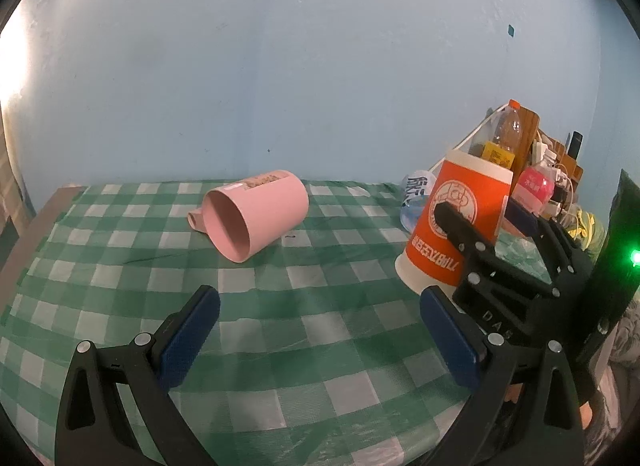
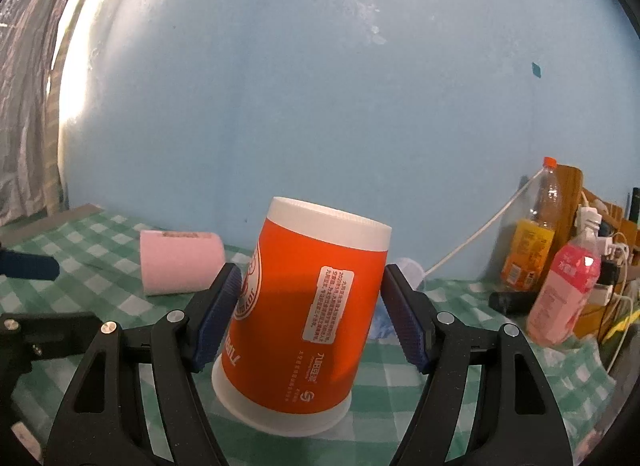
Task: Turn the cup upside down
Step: 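Turn the cup rim-down and lower it onto the table with the right tool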
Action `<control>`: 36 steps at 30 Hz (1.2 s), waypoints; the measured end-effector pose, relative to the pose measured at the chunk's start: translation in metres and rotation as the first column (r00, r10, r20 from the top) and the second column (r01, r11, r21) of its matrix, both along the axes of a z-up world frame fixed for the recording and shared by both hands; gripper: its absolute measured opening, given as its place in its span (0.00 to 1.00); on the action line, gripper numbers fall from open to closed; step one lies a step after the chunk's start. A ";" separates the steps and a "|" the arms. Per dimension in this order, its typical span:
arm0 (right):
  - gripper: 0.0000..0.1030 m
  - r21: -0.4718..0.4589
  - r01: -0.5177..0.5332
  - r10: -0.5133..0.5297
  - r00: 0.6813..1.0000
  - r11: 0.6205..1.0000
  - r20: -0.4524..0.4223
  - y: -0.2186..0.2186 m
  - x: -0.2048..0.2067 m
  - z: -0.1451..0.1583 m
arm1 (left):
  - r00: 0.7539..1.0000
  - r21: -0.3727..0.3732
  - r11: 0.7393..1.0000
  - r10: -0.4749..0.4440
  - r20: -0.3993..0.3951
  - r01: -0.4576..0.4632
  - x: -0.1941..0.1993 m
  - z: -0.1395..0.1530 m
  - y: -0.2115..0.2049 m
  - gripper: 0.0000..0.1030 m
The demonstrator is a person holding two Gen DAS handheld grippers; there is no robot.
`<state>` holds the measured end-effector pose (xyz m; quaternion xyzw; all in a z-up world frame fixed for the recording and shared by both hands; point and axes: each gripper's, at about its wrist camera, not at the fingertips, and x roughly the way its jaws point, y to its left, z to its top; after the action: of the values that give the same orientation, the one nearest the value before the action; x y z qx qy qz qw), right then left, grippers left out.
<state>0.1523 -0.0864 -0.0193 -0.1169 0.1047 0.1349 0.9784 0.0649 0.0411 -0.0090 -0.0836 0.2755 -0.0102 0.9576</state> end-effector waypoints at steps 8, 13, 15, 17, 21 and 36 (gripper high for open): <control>0.71 -0.031 0.002 -0.003 0.999 1.000 -0.040 0.003 0.001 -0.010 | 1.000 0.008 1.000 -0.004 -0.002 0.005 0.000 0.000 -0.003 0.98; 0.75 -0.025 -0.012 0.011 0.999 1.000 -0.036 0.001 -0.004 -0.011 | 1.000 0.006 1.000 -0.008 -0.006 0.008 0.000 -0.001 -0.003 0.98; 0.75 -0.016 -0.013 0.012 0.999 1.000 -0.033 -0.001 -0.005 -0.011 | 1.000 0.008 1.000 -0.008 -0.005 0.008 -0.001 -0.001 -0.003 0.98; 0.76 -0.009 -0.015 0.014 0.999 1.000 -0.035 -0.002 -0.005 -0.011 | 1.000 0.010 1.000 -0.009 -0.002 0.009 -0.001 -0.001 -0.004 0.98; 0.76 0.009 -0.018 0.018 0.999 1.000 -0.036 -0.004 -0.006 -0.009 | 1.000 0.011 1.000 -0.011 -0.004 0.011 -0.001 -0.001 -0.005 0.98; 0.84 0.020 0.004 -0.005 1.000 1.000 0.012 -0.023 -0.036 0.016 | 0.998 -0.007 1.000 0.003 0.065 -0.003 -0.020 0.010 -0.008 0.98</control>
<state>0.1160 -0.1093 -0.0029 -0.1075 0.0978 0.1331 0.9804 0.0447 0.0328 0.0007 -0.0870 0.2440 -0.0126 0.9658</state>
